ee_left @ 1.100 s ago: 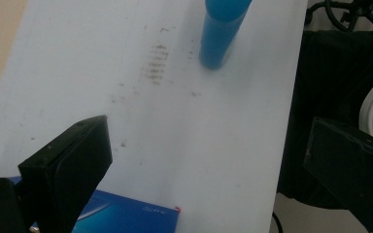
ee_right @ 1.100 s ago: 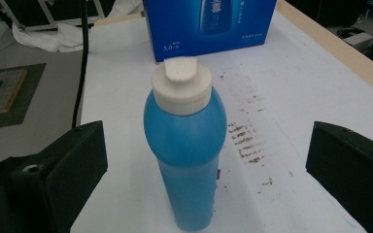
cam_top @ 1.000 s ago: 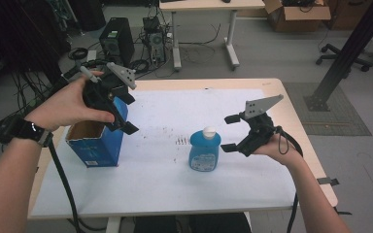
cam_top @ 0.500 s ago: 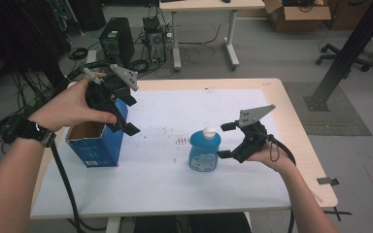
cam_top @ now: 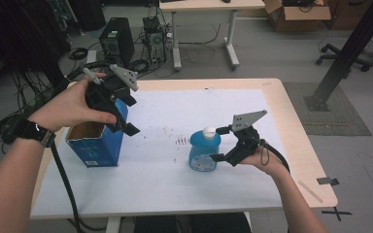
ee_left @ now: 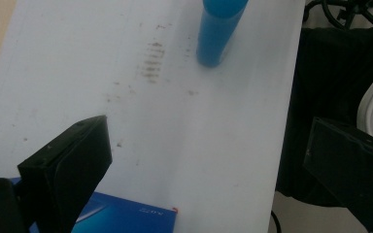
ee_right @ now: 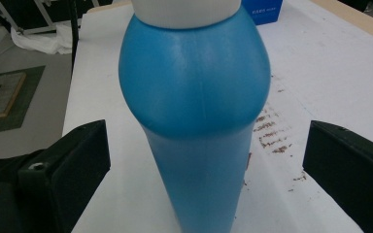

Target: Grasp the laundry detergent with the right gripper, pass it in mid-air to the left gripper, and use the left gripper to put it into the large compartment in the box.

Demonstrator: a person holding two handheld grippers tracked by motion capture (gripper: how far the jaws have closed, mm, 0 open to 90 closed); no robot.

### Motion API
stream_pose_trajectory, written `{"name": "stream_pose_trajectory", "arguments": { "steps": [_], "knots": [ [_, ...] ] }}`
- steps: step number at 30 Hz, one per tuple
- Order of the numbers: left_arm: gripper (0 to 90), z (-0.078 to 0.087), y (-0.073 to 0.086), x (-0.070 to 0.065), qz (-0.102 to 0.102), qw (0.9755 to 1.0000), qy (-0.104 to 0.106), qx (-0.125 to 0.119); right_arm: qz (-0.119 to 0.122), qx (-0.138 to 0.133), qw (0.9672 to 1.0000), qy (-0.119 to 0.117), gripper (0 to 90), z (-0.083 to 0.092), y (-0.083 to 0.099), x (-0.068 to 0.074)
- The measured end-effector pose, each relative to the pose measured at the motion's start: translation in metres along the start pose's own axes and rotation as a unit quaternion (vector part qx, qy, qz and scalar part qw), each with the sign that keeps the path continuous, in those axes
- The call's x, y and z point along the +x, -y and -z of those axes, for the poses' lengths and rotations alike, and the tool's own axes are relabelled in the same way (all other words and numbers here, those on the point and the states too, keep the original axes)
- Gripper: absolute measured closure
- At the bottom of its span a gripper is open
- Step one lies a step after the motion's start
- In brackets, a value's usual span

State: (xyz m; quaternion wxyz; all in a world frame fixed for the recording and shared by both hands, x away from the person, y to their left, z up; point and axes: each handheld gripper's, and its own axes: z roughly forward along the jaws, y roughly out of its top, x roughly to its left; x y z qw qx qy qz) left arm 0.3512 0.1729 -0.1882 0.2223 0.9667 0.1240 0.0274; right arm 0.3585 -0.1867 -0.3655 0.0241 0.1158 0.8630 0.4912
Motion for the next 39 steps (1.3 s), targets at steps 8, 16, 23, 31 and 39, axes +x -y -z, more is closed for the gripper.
{"name": "stream_pose_trajectory", "arguments": {
  "steps": [8, 16, 23, 31, 39],
  "knots": [
    [3.6, 0.000, 0.000, 0.000, -0.002, 1.0000, 0.000, 0.000, -0.001, -0.003, 1.0000, 0.001, 3.9, -0.014, 0.005, 0.002],
    [3.6, -0.001, 0.001, -0.002, -0.003, 1.0000, 0.001, -0.005, -0.004, -0.021, 0.9997, 0.005, 7.7, -0.021, 0.009, 0.002],
    [3.6, -0.002, 0.002, -0.002, -0.001, 1.0000, 0.002, -0.004, -0.005, -0.030, 0.9995, 0.004, 11.5, -0.025, 0.011, 0.003],
    [3.7, -0.002, 0.002, -0.003, -0.004, 1.0000, 0.002, -0.004, -0.010, -0.046, 0.9989, -0.004, 15.9, -0.027, 0.012, 0.001],
    [3.9, 0.000, 0.003, -0.004, -0.006, 1.0000, -0.001, -0.008, -0.011, -0.053, 0.9985, -0.004, 22.0, -0.024, 0.014, 0.000]
  ]
}}
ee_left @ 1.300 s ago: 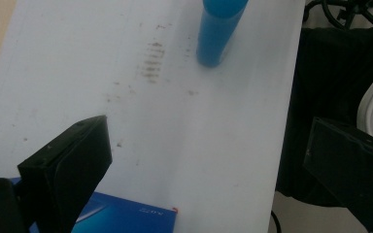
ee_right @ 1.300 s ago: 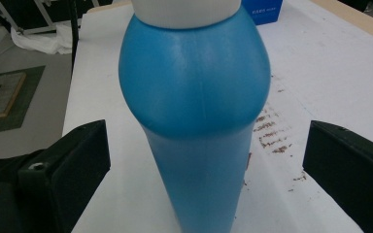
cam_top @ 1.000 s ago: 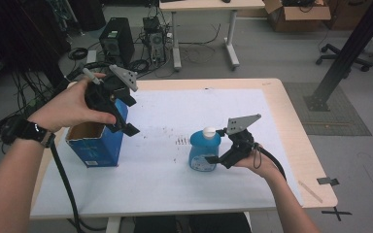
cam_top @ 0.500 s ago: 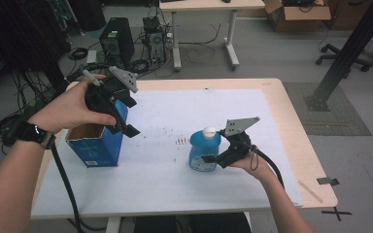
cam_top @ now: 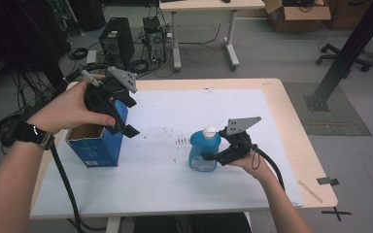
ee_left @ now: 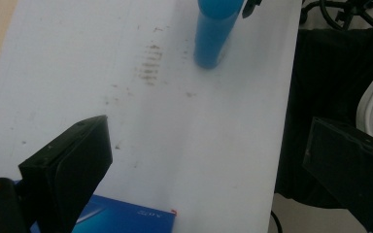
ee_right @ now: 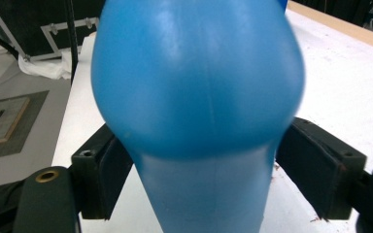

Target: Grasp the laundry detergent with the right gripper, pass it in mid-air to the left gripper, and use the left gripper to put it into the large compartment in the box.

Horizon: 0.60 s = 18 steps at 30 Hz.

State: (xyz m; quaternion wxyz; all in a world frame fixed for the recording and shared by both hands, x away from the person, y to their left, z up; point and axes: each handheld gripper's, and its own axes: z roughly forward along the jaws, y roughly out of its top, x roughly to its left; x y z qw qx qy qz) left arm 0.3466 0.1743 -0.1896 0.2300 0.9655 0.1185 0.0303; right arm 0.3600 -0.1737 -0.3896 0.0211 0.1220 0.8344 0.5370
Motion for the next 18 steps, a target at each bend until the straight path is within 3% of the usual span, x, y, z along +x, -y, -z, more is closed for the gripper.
{"name": "stream_pose_trajectory", "arguments": {
  "steps": [18],
  "knots": [
    [3.9, -0.0009, -0.0007, 0.0004, 0.000, 1.0000, 0.001, 0.002, -0.001, -0.007, 1.0000, -0.003, 28.2, -0.0023, 0.0030, -0.0018]
  ]
}}
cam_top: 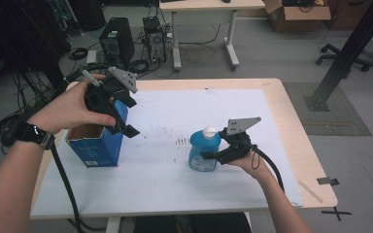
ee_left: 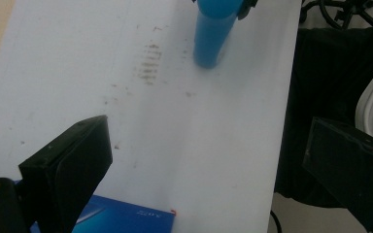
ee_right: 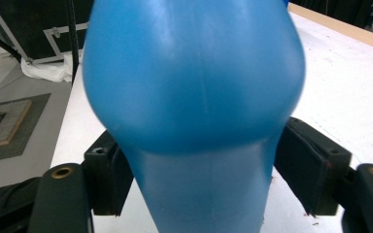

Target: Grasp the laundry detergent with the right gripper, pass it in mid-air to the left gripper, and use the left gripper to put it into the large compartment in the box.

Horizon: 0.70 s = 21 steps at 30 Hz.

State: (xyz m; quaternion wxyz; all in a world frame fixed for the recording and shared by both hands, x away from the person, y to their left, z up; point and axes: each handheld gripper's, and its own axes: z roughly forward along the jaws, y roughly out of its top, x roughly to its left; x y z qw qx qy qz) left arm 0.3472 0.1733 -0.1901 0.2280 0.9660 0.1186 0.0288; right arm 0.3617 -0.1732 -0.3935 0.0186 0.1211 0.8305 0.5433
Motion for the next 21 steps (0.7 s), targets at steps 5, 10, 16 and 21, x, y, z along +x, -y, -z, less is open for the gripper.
{"name": "stream_pose_trajectory", "arguments": {
  "steps": [5, 10, 16, 21],
  "knots": [
    [3.9, -0.0007, -0.0008, -0.0003, 0.000, 1.0000, 0.000, 0.000, 0.004, -0.002, 1.0000, -0.007, 33.5, 0.0003, 0.0004, 0.0009],
    [4.0, -0.0001, -0.0006, -0.0007, 0.000, 1.0000, 0.000, 0.001, 0.012, -0.004, 0.9998, -0.013, 39.1, 0.0007, 0.0002, 0.0023],
    [4.0, 0.0011, -0.0007, -0.0017, -0.001, 1.0000, -0.001, -0.001, 0.018, -0.005, 0.9998, -0.006, 40.5, 0.0011, -0.0005, 0.0042],
    [4.0, 0.0026, -0.0026, -0.0024, -0.002, 1.0000, -0.002, 0.000, 0.021, 0.001, 0.9998, 0.001, 41.5, 0.0010, -0.0036, 0.0046]
  ]
}}
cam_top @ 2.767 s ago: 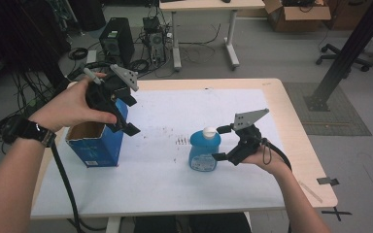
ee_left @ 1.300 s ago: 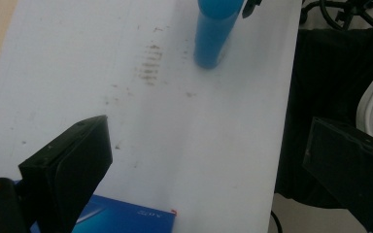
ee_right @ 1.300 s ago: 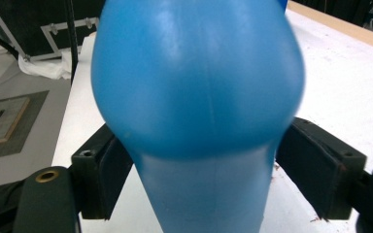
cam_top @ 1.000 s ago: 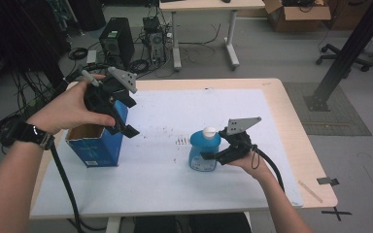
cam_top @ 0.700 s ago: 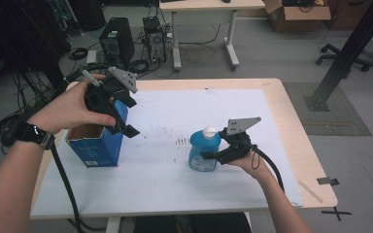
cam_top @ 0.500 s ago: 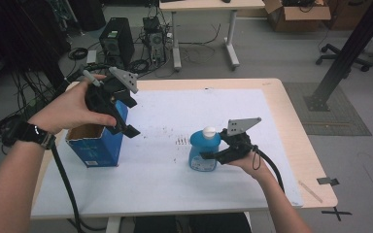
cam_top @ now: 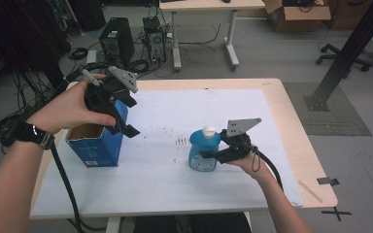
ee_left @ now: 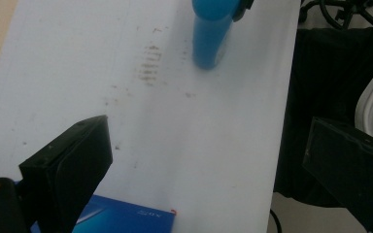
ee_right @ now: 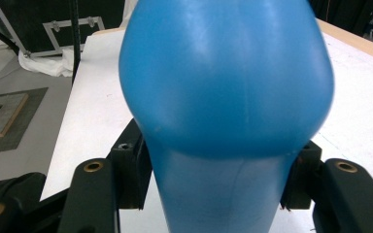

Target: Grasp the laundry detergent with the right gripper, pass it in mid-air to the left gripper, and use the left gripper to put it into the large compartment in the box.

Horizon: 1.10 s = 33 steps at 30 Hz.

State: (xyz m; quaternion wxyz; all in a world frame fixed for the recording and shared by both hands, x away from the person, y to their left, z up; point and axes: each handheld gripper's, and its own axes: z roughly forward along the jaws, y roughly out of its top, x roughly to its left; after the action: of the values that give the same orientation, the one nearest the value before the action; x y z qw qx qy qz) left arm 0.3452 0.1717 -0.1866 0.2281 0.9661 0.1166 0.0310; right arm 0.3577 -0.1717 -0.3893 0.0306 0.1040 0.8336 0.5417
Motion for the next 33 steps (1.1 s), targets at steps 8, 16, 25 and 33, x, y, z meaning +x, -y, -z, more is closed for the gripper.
{"name": "stream_pose_trajectory", "arguments": {
  "steps": [8, 16, 25, 33],
  "knots": [
    [3.9, 0.004, -0.004, -0.001, -0.002, 1.0000, -0.003, 0.000, 0.007, 0.019, 0.9998, -0.007, 42.0, 0.000, -0.015, 0.000],
    [3.6, 0.011, -0.012, -0.003, -0.009, 0.9999, -0.010, -0.001, 0.022, 0.029, 0.9992, -0.016, 42.1, 0.005, -0.053, 0.000],
    [3.7, 0.016, -0.025, -0.006, -0.020, 0.9997, -0.014, 0.003, 0.042, 0.046, 0.9976, -0.031, 42.1, 0.001, -0.089, 0.004],
    [3.6, 0.019, -0.040, -0.011, -0.034, 0.9992, -0.017, 0.008, 0.058, 0.052, 0.9960, -0.045, 42.3, -0.007, -0.113, 0.009]
  ]
}}
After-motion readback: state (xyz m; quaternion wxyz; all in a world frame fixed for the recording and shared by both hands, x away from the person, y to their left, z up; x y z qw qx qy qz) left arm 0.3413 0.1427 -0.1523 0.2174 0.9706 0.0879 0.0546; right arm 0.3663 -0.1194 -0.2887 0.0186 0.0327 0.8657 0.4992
